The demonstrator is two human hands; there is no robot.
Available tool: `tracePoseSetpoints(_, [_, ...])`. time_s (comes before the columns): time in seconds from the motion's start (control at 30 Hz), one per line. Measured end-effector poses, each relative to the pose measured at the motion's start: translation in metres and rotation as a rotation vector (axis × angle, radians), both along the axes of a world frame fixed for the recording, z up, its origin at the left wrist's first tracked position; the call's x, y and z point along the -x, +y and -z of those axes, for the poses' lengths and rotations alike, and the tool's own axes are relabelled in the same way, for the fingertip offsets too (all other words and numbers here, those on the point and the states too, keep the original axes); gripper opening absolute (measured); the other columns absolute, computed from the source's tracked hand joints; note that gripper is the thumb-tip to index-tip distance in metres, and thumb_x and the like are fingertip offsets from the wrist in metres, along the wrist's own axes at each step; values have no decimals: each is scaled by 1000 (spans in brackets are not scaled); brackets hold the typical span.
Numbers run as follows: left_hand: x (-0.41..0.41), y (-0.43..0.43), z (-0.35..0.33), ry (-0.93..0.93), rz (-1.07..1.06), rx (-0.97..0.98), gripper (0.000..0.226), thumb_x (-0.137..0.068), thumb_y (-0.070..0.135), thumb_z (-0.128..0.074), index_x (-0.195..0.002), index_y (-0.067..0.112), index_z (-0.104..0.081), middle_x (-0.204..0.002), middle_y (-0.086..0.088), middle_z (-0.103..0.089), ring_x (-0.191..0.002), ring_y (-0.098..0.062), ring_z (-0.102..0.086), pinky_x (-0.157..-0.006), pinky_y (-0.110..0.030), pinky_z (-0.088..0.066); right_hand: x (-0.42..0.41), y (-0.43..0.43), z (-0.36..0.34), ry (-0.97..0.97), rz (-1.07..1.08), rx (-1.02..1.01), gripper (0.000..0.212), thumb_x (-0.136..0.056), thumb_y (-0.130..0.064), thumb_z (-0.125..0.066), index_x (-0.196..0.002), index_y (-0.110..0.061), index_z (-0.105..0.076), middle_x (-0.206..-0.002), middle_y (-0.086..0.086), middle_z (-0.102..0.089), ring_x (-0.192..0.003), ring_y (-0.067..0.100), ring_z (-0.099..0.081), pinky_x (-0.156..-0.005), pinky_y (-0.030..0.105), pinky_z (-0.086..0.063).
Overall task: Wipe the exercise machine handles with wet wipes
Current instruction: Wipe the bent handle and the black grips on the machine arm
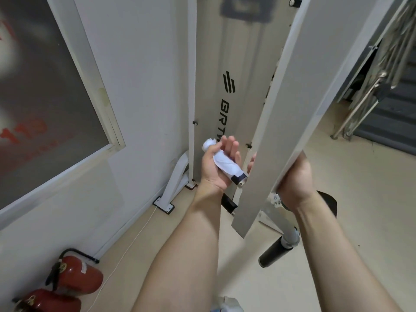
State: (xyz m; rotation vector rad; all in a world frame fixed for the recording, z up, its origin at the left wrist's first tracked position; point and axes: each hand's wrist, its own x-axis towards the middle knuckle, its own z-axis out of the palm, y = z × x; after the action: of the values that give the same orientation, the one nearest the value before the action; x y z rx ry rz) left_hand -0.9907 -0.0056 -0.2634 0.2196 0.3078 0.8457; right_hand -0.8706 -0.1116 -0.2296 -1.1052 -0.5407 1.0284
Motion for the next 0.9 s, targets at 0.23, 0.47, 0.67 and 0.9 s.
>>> tracePoseSetpoints(0.23, [-6,1,-10,322,20,148,39,-89,21,-62,-63,24,-33,-47,11,-30,-37,-8,-30,-48,-22,-28,18,0,-2,-63,191,-52,66,-59,-62,-50,-93,-6,-58,-90,22,-55,-90,36,-51,-81,43,-40])
tracePoseSetpoints(0.47, [-1,-1,-2,406,-3,139,40,-86,13,-59,-59,21,-31,-47,9,-29,-38,-10,-27,-45,-20,-27,25,-6,2,-86,155,-62,57,-67,-58,-46,-89,-6,-57,-82,19,-57,-80,32,-53,-71,38,-44])
tracePoseSetpoints(0.67, [4,-17,24,-167,113,35,37,-79,14,-64,-52,18,-39,-42,5,-38,-39,-10,-28,-46,-22,-34,26,-8,0,-50,170,-42,65,-62,-59,-50,-100,-6,-52,-91,21,-48,-88,35,-42,-69,38,-38])
tracePoseSetpoints(0.9, [-14,-45,3,732,19,-20,39,-83,5,-59,-53,14,-36,-40,3,-41,-29,-14,-31,-42,-13,-26,21,-13,-3,-45,189,-26,50,-60,-59,-52,-75,-12,-54,-75,13,-52,-71,29,-47,-67,38,-38])
